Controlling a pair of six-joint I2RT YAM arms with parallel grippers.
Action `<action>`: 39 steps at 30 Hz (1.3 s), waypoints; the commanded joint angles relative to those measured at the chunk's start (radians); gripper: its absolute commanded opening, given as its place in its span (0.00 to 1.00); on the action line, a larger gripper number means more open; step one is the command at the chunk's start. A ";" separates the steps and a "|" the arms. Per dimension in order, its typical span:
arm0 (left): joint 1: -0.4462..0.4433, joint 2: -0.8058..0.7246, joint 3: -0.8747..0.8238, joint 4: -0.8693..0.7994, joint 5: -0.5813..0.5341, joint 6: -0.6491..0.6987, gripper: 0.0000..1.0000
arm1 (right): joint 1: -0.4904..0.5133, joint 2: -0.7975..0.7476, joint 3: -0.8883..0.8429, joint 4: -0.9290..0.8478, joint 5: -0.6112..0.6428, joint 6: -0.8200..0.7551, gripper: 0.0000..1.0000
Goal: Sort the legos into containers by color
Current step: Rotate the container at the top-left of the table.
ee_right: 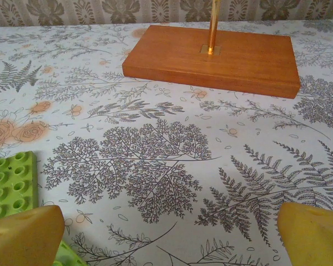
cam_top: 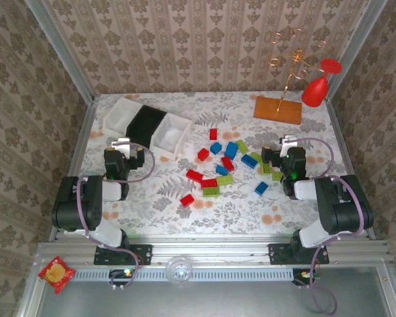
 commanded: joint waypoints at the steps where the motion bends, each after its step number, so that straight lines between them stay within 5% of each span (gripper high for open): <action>1: -0.010 -0.004 -0.008 0.033 -0.016 0.022 1.00 | -0.003 -0.002 0.020 -0.002 -0.002 -0.008 1.00; 32: 0.011 -0.006 -0.004 0.024 -0.053 -0.022 1.00 | -0.002 -0.008 0.021 -0.005 0.023 0.000 1.00; 36: 0.028 -0.040 -0.072 0.124 -0.076 -0.052 1.00 | 0.026 -0.164 0.042 -0.167 0.150 0.019 1.00; 39: 0.034 -0.209 -0.051 -0.066 -0.097 -0.066 1.00 | 0.015 -0.355 0.057 -0.345 0.238 0.164 1.00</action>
